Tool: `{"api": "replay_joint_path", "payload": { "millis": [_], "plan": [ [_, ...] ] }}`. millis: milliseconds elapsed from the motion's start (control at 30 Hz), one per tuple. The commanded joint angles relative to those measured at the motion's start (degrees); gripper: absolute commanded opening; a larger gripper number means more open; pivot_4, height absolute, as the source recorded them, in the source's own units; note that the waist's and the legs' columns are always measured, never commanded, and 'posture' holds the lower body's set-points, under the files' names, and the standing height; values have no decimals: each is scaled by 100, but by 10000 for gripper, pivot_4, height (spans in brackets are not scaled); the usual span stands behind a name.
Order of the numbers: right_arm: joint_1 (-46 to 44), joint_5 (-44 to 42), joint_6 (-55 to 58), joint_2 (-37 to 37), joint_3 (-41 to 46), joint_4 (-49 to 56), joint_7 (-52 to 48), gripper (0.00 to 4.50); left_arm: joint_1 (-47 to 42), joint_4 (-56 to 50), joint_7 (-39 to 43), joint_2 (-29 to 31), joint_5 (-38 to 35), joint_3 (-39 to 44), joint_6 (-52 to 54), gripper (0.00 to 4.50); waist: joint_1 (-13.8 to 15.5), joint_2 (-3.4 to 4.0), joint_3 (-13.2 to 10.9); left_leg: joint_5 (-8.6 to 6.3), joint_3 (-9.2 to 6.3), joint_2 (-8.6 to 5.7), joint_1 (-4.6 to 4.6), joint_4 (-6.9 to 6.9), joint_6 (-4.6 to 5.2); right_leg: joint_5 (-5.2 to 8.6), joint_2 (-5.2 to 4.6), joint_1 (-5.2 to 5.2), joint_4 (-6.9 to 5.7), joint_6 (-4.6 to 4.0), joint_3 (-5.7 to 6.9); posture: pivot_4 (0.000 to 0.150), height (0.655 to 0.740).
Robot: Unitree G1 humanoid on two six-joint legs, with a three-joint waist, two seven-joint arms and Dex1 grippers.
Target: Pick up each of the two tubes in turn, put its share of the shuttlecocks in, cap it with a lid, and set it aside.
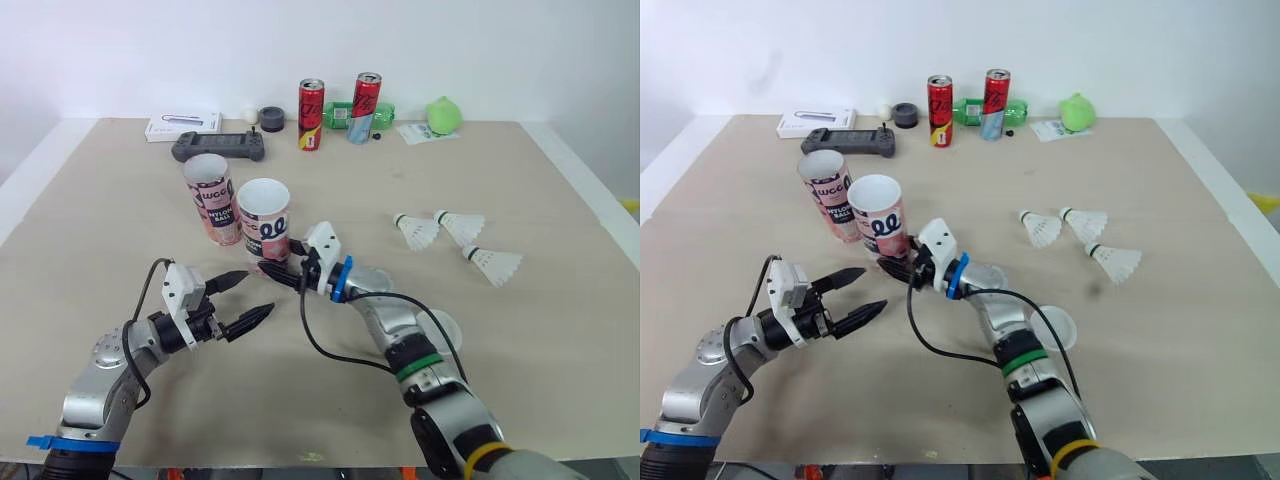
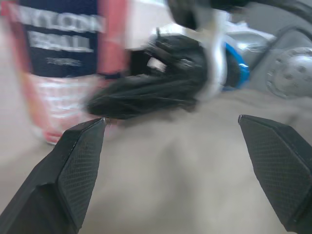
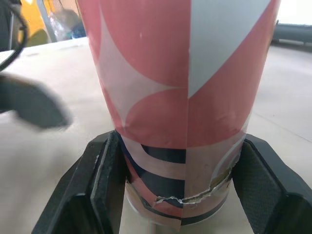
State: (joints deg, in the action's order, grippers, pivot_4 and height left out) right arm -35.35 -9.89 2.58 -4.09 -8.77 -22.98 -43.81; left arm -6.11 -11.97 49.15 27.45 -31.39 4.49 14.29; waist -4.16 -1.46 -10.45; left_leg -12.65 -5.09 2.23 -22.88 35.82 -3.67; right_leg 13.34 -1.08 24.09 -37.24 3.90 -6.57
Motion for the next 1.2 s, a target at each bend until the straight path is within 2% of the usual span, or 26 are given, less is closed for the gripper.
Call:
{"api": "replay_joint_path", "payload": {
  "millis": [33, 167, 267, 400, 567, 767, 933, 1067, 1200],
  "plan": [
    [442, -509, 664, -457, 681, 1740, 367, 32126, -440, -62, -259, -87, -4, 108, 22, 45000, 39, 0, 0, 0, -4, -5, -6, 6, -1, 0, -3, 0, 0, 0, 1, 1500, 7400],
    [1374, -880, 1471, -1119, 1700, 3374, 1076, 32126, -1131, 331, -316, -380, 169, -238, 7, 45000, 87, 0, 1, 0, -6, -29, -10, 15, -1, 2, -24, -5, 2, 3, 2, 1500, 7400],
    [2123, -935, 1746, -1537, 2664, 4028, 1656, 32126, -1795, 855, -208, -853, 352, -685, -69, 45000, 157, 1, 1, 0, -9, -36, -10, 20, -1, 4, -28, -10, 5, 7, 2, 1500, 7400],
    [2913, -857, 1514, -1722, 4033, 4034, 2487, 32126, -2639, 1615, 2, -1585, 625, -1252, -238, 45000, 178, 2, 1, 0, -12, -50, -19, 41, 0, -1, -37, -18, 9, 11, 2, 1500, 7400],
    [3517, -1009, 1160, -1725, 5136, 3600, 2983, 32126, -3232, 2249, 466, -2324, 722, -1728, -373, 45000, 115, 13, 8, -4, 4, -52, -10, 48, 7, 11, -36, -21, 12, 43, -17, 1500, 7400],
    [3638, -976, 511, -1706, 5369, 2479, 3160, 32126, -3251, 2309, 929, -2547, 789, -2044, -326, 45000, -15, 28, 13, 2, 27, -50, 37, 44, 30, 17, -29, -52, 10, 74, -44, 1500, 7400],
    [3417, -1176, 87, -1739, 5435, 1449, 3266, 32126, -2849, 1831, 1065, -2332, 738, -2122, -75, 45000, -62, 36, 18, 8, 45, -59, 62, 49, 39, 21, -29, -76, 12, 67, -82, 1500, 7400],
    [3442, -1261, -58, -1772, 5333, 1219, 3222, 32126, -2707, 1614, 1002, -2199, 752, -2067, 22, 45000, -57, 34, 17, 13, 52, -64, 61, 51, 44, 17, -28, -81, 14, 74, -96, 1500, 7400],
    [3560, -1329, -145, -1735, 5274, 1266, 3214, 43780, -2663, 1566, 893, -2159, 761, -1990, 26, 45000, -39, 37, 19, 13, 52, -70, 55, 53, 44, 17, -28, -84, 23, 75, -107, 1500, 7400]
  ]
}}
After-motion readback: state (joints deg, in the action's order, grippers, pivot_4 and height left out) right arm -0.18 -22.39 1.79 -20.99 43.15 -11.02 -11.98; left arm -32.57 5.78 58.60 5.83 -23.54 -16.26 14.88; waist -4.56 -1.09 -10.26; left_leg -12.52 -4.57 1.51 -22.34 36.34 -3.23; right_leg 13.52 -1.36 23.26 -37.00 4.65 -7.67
